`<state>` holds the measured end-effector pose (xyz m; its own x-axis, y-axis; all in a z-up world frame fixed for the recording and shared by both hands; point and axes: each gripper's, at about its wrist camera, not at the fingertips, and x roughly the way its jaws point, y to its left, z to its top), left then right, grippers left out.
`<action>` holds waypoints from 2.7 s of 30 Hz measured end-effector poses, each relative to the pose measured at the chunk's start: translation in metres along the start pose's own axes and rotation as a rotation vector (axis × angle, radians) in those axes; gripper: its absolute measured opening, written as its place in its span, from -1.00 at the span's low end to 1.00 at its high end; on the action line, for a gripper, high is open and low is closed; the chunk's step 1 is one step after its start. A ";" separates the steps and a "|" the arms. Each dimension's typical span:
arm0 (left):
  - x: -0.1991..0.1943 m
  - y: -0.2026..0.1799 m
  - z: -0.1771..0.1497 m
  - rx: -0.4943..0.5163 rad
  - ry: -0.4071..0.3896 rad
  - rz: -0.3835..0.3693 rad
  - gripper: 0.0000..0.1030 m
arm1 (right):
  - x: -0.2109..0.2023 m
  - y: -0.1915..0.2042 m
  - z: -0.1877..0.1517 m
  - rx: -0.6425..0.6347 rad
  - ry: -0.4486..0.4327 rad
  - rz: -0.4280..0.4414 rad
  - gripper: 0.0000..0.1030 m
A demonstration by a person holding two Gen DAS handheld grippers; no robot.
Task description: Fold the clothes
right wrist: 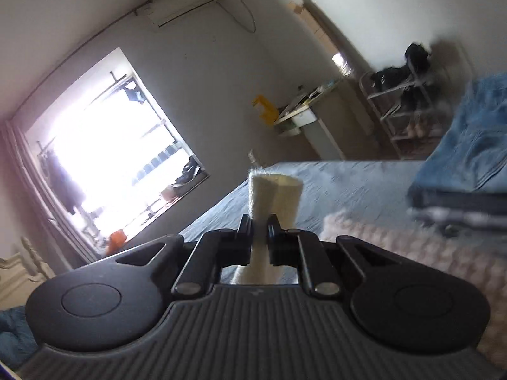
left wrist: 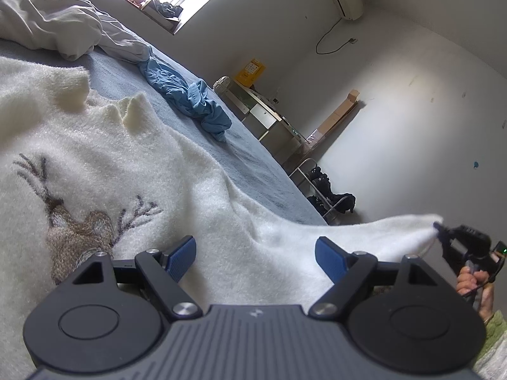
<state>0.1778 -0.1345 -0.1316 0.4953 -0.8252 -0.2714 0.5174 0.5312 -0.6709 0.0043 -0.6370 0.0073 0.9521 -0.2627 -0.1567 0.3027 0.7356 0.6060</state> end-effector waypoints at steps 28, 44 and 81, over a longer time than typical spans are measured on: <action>-0.205 -0.064 0.015 0.085 -0.042 0.305 0.65 | -0.119 0.073 -0.001 -0.273 0.018 0.145 -0.32; -0.315 -0.130 -0.134 0.163 -0.016 0.545 0.98 | -0.195 0.175 -0.214 -0.650 0.571 0.405 0.10; -0.295 -0.102 -0.179 0.309 0.055 0.669 0.79 | -0.030 0.136 -0.256 -0.707 0.695 0.183 -0.62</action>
<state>-0.1460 0.0206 -0.1062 0.7425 -0.3099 -0.5938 0.2938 0.9474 -0.1269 0.0278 -0.3689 -0.1055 0.7325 0.1480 -0.6645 -0.1088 0.9890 0.1004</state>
